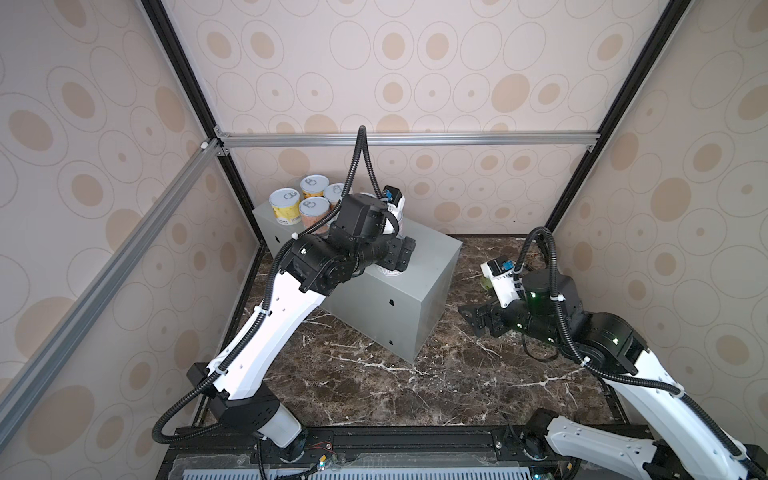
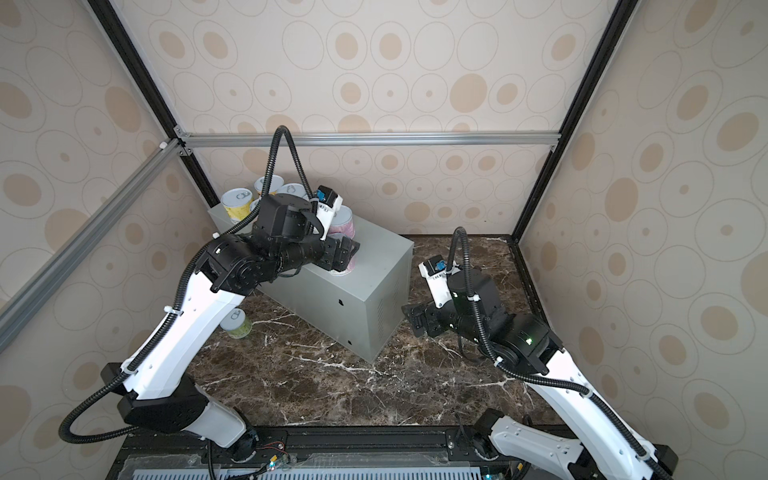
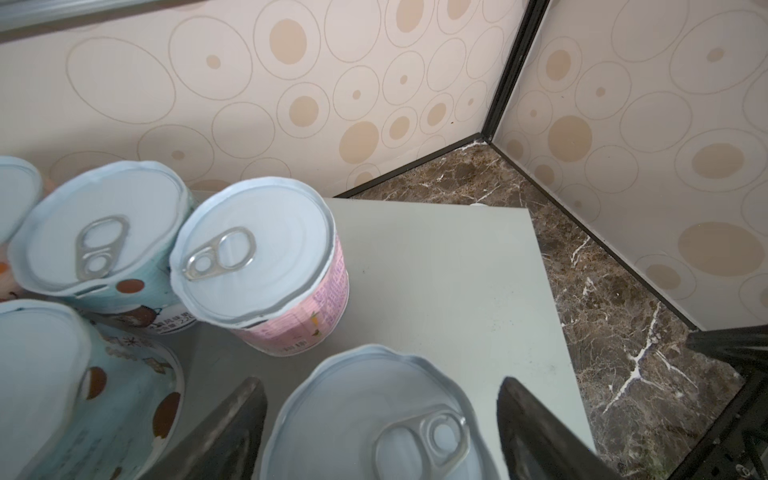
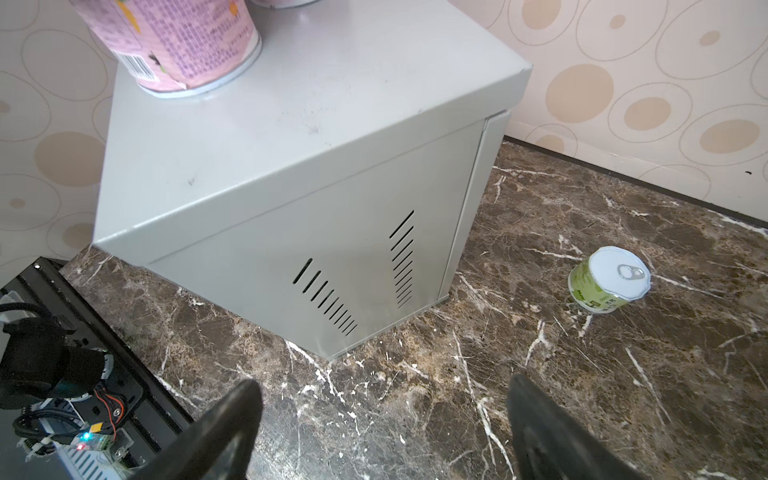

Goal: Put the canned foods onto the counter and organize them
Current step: 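Lower the pink can onto the cabinet top in front of the other cans, then open and withdraw the left gripper while the right gripper rises toward the cabinet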

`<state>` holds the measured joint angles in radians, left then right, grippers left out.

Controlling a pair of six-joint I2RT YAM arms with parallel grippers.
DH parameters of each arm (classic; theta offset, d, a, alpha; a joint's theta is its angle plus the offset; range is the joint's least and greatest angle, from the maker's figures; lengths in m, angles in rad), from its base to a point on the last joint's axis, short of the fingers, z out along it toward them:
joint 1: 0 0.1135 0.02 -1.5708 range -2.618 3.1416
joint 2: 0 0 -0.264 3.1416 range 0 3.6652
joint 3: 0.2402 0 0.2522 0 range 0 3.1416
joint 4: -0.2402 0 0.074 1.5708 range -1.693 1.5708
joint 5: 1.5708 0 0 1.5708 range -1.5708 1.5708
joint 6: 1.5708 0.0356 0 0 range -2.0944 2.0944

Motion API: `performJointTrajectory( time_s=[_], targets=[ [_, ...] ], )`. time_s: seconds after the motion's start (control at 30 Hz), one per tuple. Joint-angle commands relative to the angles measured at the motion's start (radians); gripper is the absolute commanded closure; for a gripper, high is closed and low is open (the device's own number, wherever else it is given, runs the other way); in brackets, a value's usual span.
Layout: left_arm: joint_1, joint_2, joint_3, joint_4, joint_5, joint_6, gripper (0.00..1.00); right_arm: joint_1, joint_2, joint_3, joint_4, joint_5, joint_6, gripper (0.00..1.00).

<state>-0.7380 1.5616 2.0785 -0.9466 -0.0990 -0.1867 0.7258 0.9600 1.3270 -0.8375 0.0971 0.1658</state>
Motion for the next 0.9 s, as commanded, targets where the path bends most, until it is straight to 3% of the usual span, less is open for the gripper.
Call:
performJointTrajectory(
  time_s=[0.0, 0.17, 0.33, 0.53, 0.87],
  targets=[
    [-0.011, -0.006, 0.048, 0.015, -0.02, 0.023, 0.11, 0.003, -0.004, 0.036, 0.003, -0.011, -0.015, 0.07],
    [-0.013, -0.044, 0.063, 0.028, -0.032, 0.017, 0.01, 0.002, 0.009, 0.076, -0.011, -0.036, -0.028, 0.09],
    [-0.012, -0.149, -0.023, 0.089, -0.047, -0.021, 0.01, 0.003, 0.047, 0.142, -0.039, -0.056, -0.043, 0.12],
    [-0.012, -0.318, -0.221, 0.16, -0.101, -0.057, 0.01, 0.002, 0.1, 0.218, -0.04, -0.098, -0.046, 0.16],
    [-0.011, -0.645, -0.697, 0.253, -0.19, -0.158, 0.02, 0.003, 0.228, 0.333, -0.035, -0.159, -0.046, 0.21]
  ],
)
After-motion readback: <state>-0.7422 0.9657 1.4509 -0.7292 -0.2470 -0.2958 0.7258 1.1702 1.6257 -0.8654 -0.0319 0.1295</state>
